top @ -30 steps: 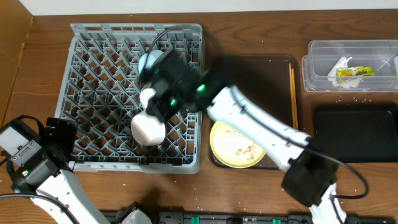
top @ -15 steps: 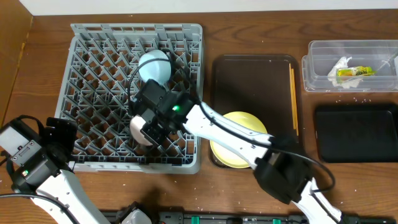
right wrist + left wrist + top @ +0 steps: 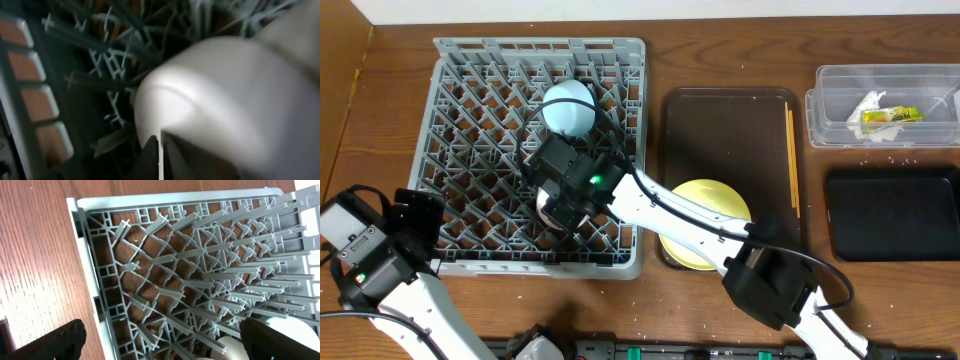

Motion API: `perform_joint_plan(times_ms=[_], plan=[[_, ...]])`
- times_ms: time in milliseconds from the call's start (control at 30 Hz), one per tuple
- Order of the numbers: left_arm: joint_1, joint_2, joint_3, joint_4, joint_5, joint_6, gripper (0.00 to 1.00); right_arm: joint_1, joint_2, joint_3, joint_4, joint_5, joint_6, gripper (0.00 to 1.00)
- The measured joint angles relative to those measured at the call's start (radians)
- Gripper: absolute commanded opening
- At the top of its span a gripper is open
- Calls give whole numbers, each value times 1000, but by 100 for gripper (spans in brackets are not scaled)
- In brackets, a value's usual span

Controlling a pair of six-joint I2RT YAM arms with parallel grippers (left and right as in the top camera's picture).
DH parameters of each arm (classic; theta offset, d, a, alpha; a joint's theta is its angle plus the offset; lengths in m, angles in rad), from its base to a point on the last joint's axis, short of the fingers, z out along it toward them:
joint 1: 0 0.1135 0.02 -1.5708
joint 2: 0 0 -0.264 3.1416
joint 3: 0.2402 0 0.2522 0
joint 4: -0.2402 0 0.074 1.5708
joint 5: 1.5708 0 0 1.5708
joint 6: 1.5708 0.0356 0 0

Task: Sort waste into correct bins and load items into the dishwasher
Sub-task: 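Lower the pink bowl into the rack's lower middle slot, then release the pink bowl and withdraw the right gripper to the right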

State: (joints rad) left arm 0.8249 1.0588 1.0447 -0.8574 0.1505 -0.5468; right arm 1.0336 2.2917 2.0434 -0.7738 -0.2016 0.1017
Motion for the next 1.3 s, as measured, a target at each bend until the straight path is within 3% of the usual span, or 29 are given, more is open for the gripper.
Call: perform_joint_plan(times_ms=[200,400,533,667,700,833,1033,1100,1167,1200,1267,1300], plan=[[0,0,0,0,0,0,100,-25,0,24,5,222,0,10],[0,0,0,0,0,0,100,-40,0,28,3,298,5,10],[0,0,0,0,0,0,100,-42,0,47,-12,311,18,22],[0,0,0,0,0,0,100,-47,-2,98,-37,312,49,44],[0,0,0,0,0,0,100,-53,-5,115,-43,310,61,46],[0,0,0,0,0,0,100,-90,-22,150,-43,262,77,45],[0,0,0,0,0,0,100,-155,-35,154,-69,112,90,33],[0,0,0,0,0,0,100,-159,-35,154,-84,114,100,34],[0,0,0,0,0,0,100,-159,-35,154,-95,135,119,42],[0,0,0,0,0,0,100,-159,-36,154,-103,153,139,54],[0,0,0,0,0,0,100,-164,-42,153,-124,182,169,90],[0,0,0,0,0,0,100,-172,-50,153,-140,196,188,99]])
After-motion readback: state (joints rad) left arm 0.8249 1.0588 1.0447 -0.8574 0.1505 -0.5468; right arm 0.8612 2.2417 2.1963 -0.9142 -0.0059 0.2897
